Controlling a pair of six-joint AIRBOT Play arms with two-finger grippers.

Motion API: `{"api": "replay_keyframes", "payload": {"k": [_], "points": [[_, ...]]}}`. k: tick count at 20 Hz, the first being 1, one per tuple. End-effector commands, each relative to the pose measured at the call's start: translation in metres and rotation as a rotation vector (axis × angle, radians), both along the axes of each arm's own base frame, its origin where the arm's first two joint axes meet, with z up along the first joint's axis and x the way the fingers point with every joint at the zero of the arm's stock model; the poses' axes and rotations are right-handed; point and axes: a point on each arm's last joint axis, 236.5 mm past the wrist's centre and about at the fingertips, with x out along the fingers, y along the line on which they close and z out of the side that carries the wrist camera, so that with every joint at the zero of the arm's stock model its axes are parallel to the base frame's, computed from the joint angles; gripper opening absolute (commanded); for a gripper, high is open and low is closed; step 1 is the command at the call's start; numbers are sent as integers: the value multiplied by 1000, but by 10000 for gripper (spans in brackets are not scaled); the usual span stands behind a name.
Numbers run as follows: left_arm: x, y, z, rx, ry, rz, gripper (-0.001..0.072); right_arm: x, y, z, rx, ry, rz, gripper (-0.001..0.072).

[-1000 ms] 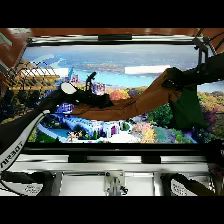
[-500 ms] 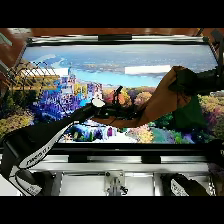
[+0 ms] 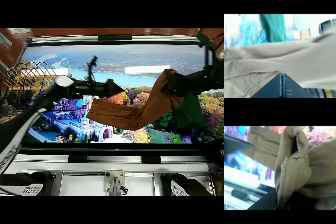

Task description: Fold the shirts.

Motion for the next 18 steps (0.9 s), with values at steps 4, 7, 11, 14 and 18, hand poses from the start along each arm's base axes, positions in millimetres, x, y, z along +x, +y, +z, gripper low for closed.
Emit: {"api": "replay_keyframes", "payload": {"k": [4,7,11,14,18], "points": [[1,158,143,121,-395,284,33,32,114,-78,16,67,195,58],[-21,210,187,133,-482,389,33,38,175,-139,5,100,279,58],[-65,226,208,167,-534,376,33,40,243,-206,86,156,271,58],[-87,218,204,182,-519,316,33,57,268,-220,174,137,185,220],[-88,220,197,214,-511,306,33,64,262,-208,213,147,145,540]]}}
